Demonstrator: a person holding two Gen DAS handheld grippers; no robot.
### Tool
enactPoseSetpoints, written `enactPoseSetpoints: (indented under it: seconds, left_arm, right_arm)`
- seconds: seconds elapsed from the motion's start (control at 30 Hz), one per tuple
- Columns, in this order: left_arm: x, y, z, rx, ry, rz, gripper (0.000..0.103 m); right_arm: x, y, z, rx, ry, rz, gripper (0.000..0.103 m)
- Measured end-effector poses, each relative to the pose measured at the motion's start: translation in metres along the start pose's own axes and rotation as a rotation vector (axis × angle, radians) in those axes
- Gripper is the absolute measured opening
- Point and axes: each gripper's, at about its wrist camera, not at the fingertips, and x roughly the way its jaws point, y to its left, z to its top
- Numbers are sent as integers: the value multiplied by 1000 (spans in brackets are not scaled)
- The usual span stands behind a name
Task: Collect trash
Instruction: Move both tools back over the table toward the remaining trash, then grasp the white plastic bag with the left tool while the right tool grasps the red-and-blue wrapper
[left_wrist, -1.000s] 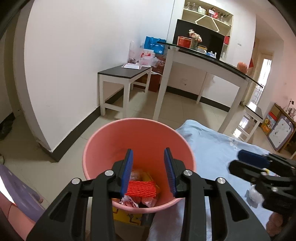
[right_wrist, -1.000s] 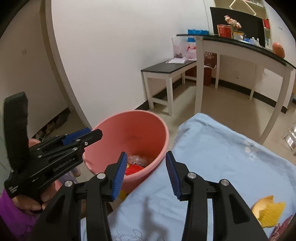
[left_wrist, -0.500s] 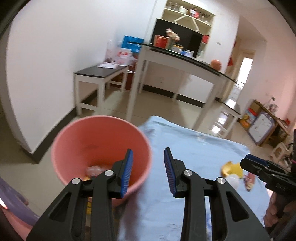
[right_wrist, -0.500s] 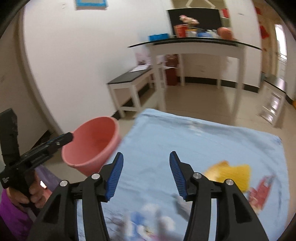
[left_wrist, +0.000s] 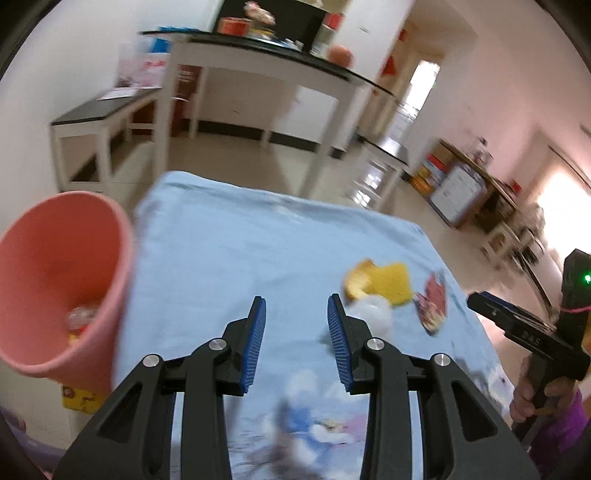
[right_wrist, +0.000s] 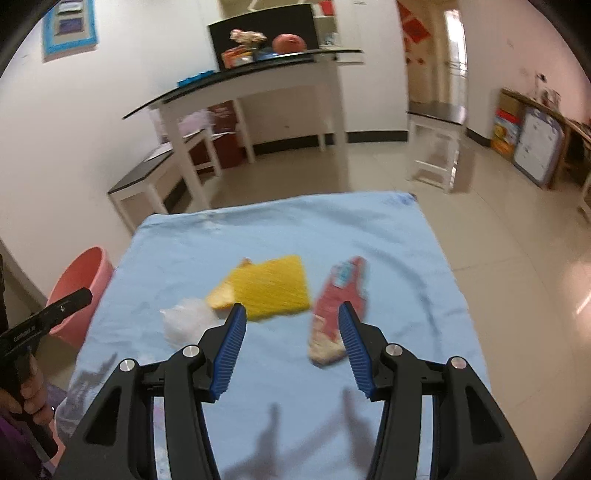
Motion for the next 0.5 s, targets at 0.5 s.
enactPoseSetpoints:
  seconds: [0.5]
  left_arm:
    - [72, -75, -11, 245, 117, -4, 35]
  right_arm:
    - [16, -28, -7, 62, 29, -20, 51]
